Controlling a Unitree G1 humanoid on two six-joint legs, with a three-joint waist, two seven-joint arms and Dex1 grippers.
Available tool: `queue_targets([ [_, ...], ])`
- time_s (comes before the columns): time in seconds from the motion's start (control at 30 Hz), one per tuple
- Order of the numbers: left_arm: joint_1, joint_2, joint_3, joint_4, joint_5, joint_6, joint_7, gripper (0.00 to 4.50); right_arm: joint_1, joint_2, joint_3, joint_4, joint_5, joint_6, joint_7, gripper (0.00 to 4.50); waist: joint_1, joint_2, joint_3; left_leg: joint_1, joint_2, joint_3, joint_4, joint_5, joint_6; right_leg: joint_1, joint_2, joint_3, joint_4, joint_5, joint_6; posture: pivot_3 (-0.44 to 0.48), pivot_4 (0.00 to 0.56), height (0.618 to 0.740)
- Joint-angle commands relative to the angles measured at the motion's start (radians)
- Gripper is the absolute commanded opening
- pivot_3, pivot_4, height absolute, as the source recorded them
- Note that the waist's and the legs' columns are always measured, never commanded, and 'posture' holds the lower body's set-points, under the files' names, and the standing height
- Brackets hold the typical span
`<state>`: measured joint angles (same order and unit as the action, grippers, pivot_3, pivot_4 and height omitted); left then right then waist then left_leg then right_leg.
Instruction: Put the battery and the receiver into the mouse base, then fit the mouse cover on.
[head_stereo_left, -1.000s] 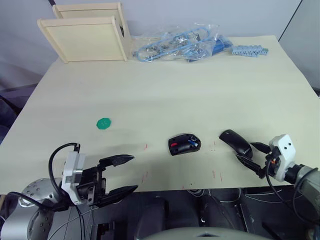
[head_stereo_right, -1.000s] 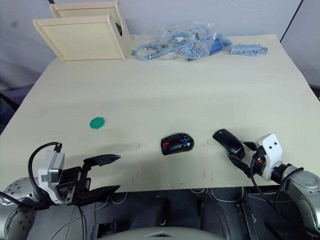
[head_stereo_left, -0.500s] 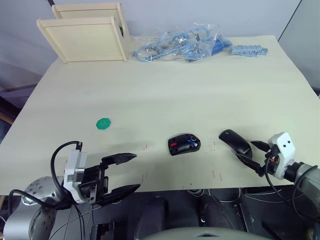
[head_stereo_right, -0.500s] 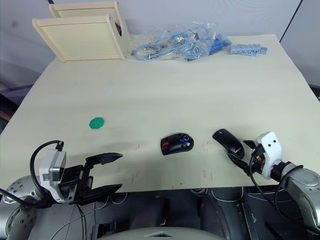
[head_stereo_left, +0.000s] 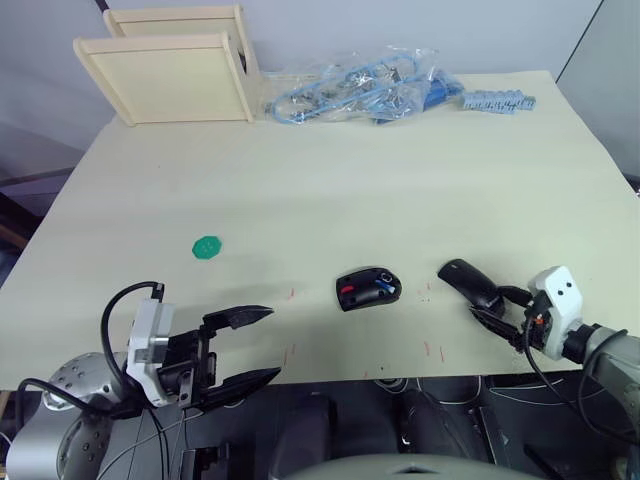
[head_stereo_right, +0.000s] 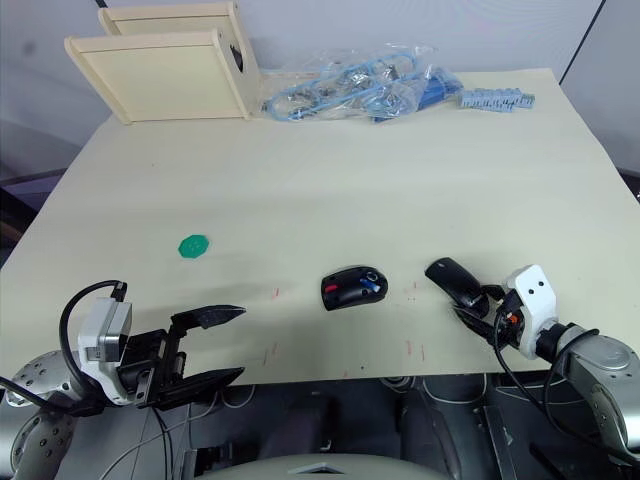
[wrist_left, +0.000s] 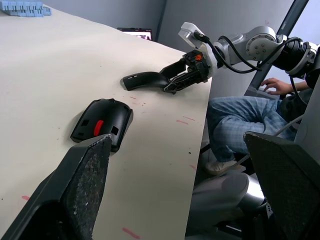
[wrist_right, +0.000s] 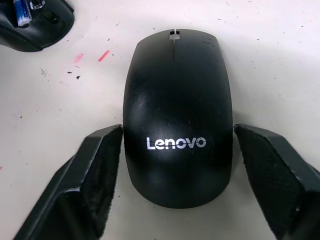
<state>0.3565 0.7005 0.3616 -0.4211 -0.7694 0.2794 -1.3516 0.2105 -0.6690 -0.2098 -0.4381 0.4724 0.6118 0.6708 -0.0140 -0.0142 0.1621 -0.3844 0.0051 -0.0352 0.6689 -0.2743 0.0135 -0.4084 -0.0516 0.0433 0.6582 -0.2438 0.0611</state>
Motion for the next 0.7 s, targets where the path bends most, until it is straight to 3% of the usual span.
queue_targets([
  [0.03, -0.001, 0.008, 0.003, -0.021, -0.018, -0.006, -0.003, 4.5, -0.006, -0.013, -0.013, -0.016, 0.0, -0.003, 0.006, 3.97, 0.0, 0.0, 0.0, 0.0, 0.0, 0.0, 0.0, 0.0, 0.0, 0.0, 0.0, 0.0, 0.0, 0.0, 0.0, 0.0, 0.15, 0.74],
  [0.7, 0.003, 0.0, -0.007, -0.002, -0.004, -0.03, -0.014, 4.5, -0.009, -0.017, -0.008, -0.013, -0.018, -0.012, 0.006, 3.97, 0.0, 0.0, 0.0, 0.0, 0.0, 0.0, 0.0, 0.0, 0.0, 0.0, 0.0, 0.0, 0.0, 0.0, 0.0, 0.0, 0.15, 0.74],
])
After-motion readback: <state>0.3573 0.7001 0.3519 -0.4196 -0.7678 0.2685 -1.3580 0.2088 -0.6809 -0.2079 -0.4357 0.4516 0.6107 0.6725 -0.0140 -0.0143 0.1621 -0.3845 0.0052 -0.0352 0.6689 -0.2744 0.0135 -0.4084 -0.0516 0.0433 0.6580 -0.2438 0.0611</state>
